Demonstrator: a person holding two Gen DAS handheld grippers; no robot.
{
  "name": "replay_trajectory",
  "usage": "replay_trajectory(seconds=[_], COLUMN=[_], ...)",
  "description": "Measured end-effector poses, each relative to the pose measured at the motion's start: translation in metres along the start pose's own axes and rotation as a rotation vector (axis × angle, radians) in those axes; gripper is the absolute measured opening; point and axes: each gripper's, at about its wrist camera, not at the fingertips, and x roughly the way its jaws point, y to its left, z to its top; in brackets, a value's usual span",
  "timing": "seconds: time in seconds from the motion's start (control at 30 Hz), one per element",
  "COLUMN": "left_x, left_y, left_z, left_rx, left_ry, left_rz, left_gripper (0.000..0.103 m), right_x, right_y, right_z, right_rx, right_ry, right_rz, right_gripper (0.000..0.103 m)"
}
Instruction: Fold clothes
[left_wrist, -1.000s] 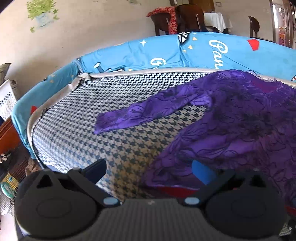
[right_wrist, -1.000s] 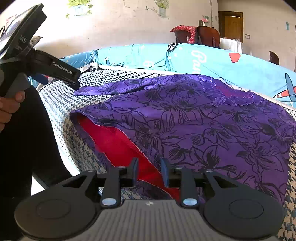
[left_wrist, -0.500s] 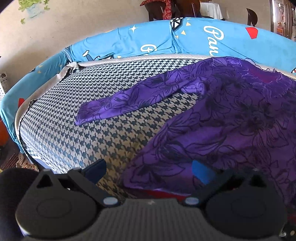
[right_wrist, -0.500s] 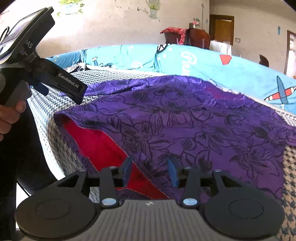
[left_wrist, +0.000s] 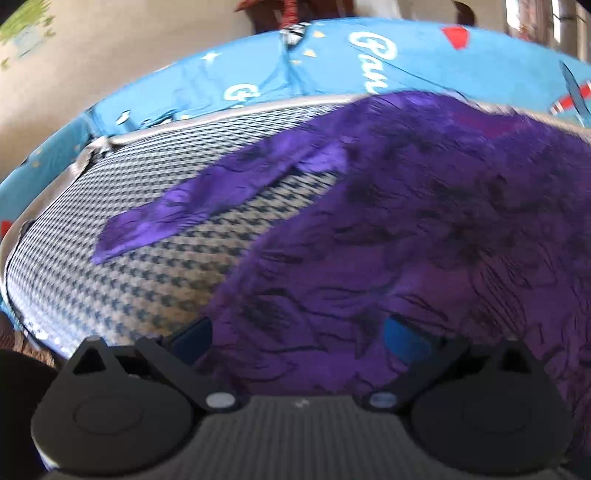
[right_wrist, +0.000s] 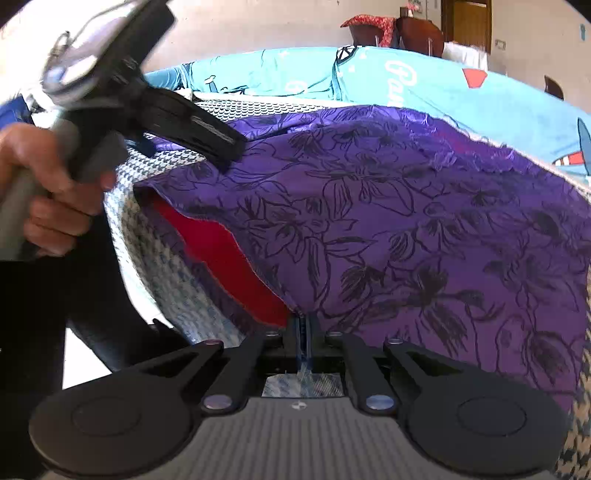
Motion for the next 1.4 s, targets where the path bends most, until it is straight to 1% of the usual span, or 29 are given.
replay_trajectory(seconds=[0.13, 0.2, 0.33, 0.47, 0.53, 0.6, 0.67, 0.7, 0.73, 0.77, 0.83, 0.97, 1.07, 1.13, 1.2, 1.27, 1.37, 1.4], left_x=[0.007, 0.004, 0.004, 0.005, 0.005, 0.005, 0.005, 0.004, 0.004, 0.004, 0.004, 0.004, 0.005, 0.005, 0.005, 0.005, 0.005, 0.005], left_y=[-0.018, -0.021, -0.021, -0.018, -0.017, -0.017, -0.017, -0.017, -0.018, -0.018, -0.018, -0.018, -0.018, -0.018, -0.018, -0.018, -0.018, -0.018], left_z=[-0.017, -0.019, -0.017, -0.016, -0.016, -0.016, -0.016, -0.017, -0.017, -0.017, -0.017, -0.017, -0.017, -0.017, -0.017, -0.018, -0.018, -0.019], left_rx=[0.065, 0.072, 0.059, 0.040, 0.036, 0.033, 0.031, 0.032, 0.033, 0.034, 0.035, 0.033, 0.029, 0.026, 0.023, 0.023, 0.024, 0.025], left_ry=[0.003, -0.017, -0.011, -0.004, -0.004, -0.004, -0.005, -0.006, -0.007, -0.008, -0.010, -0.009, -0.007, -0.006, -0.005, -0.005, -0.006, -0.008], left_rz=[-0.006, 0.005, -0.002, -0.011, -0.014, -0.016, -0.017, -0.017, -0.016, -0.014, -0.013, -0.014, -0.016, -0.017, -0.018, -0.018, -0.018, -0.017], left_gripper=[0.103, 0.103, 0.103, 0.103, 0.103, 0.103, 0.103, 0.103, 0.103, 0.103, 0.103, 0.103, 0.103, 0.103, 0.103, 0.103, 0.103, 0.103], right_x=[-0.008, -0.013, -0.028, -0.047, -0.055, -0.063, -0.071, -0.074, -0.076, -0.077, -0.075, -0.069, -0.064, -0.057, -0.055, -0.053, -0.050, -0.049], right_y=[-0.009, -0.012, -0.020, -0.036, -0.046, -0.057, -0.071, -0.077, -0.082, -0.087, -0.098, -0.109, -0.114, -0.115, -0.113, -0.111, -0.109, -0.108], right_z=[-0.004, -0.007, -0.013, -0.017, -0.019, -0.022, -0.028, -0.030, -0.033, -0.035, -0.041, -0.048, -0.050, -0.052, -0.051, -0.051, -0.049, -0.048], right_rx=[0.061, 0.073, 0.123, 0.239, 0.316, 0.395, 0.483, 0.524, 0.557, 0.586, 0.649, 0.733, 0.756, 0.762, 0.749, 0.732, 0.708, 0.700], right_ry=[0.024, 0.026, -0.004, -0.066, -0.094, -0.121, -0.147, -0.158, -0.156, -0.145, -0.122, -0.087, -0.071, -0.055, -0.054, -0.052, -0.046, -0.045], right_rz=[0.033, 0.021, -0.026, -0.137, -0.219, -0.304, -0.368, -0.393, -0.424, -0.455, -0.488, -0.485, -0.461, -0.438, -0.439, -0.435, -0.436, -0.435], right_gripper=[0.007, 0.007, 0.007, 0.010, 0.013, 0.014, 0.015, 0.019, 0.026, 0.028, 0.030, 0.035, 0.039, 0.044, 0.046, 0.047, 0.040, 0.037])
